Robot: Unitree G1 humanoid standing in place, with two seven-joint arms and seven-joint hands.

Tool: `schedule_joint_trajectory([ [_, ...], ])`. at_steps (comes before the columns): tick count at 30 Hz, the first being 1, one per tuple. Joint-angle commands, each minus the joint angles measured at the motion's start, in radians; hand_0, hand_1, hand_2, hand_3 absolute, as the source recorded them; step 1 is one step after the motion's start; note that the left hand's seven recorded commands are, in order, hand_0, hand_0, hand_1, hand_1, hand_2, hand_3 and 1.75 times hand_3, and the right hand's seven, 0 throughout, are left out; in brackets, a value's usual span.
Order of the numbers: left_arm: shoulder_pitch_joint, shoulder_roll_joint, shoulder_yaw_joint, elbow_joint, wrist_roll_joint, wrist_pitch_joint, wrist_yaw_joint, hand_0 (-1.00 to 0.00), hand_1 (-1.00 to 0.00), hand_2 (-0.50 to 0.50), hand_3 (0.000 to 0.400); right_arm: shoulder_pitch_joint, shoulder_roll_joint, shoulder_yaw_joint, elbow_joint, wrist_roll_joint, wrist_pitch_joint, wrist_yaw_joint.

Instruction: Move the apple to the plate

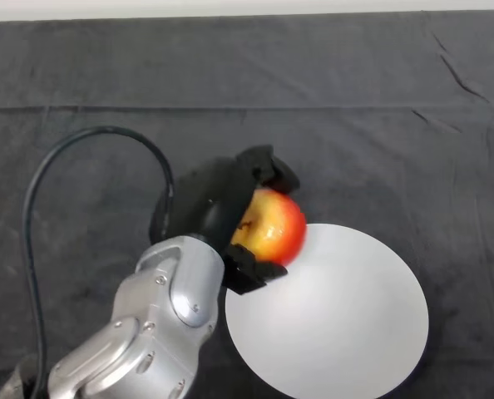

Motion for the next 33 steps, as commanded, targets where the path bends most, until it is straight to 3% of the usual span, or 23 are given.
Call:
schedule_joint_trajectory([
  [1, -0.051, -0.013, -0.017, 0.019, 0.014, -0.020, -0.003, -1.00, -1.00, 0.00, 0.400, 0.021, -0.013, -0.0120, -0.010, 0.0301, 0.002, 0.0008],
  [14, -0.076, -0.035, -0.106, 0.101, -0.050, -0.094, 0.003, -1.00, -1.00, 0.00, 0.400, 0.021, -0.014, -0.0121, -0.009, 0.0296, 0.001, 0.0014],
  [29, -0.117, -0.015, -0.168, 0.130, -0.119, -0.134, -0.045, -1.00, -1.00, 0.00, 0.400, 0.021, -0.014, -0.0122, -0.009, 0.0291, 0.001, 0.0018],
  [30, -0.119, -0.013, -0.169, 0.130, -0.122, -0.136, -0.048, -0.99, -1.00, 0.01, 0.400, 0.021, -0.014, -0.0123, -0.009, 0.0291, 0.001, 0.0018],
  [31, -0.122, -0.010, -0.169, 0.129, -0.125, -0.137, -0.053, -0.89, -1.00, 0.05, 0.400, 0.021, -0.014, -0.0123, -0.009, 0.0290, 0.001, 0.0019],
  [33, -0.126, -0.007, -0.169, 0.127, -0.130, -0.136, -0.060, -0.83, -1.00, 0.08, 0.400, 0.021, -0.014, -0.0123, -0.009, 0.0290, 0.001, 0.0019],
])
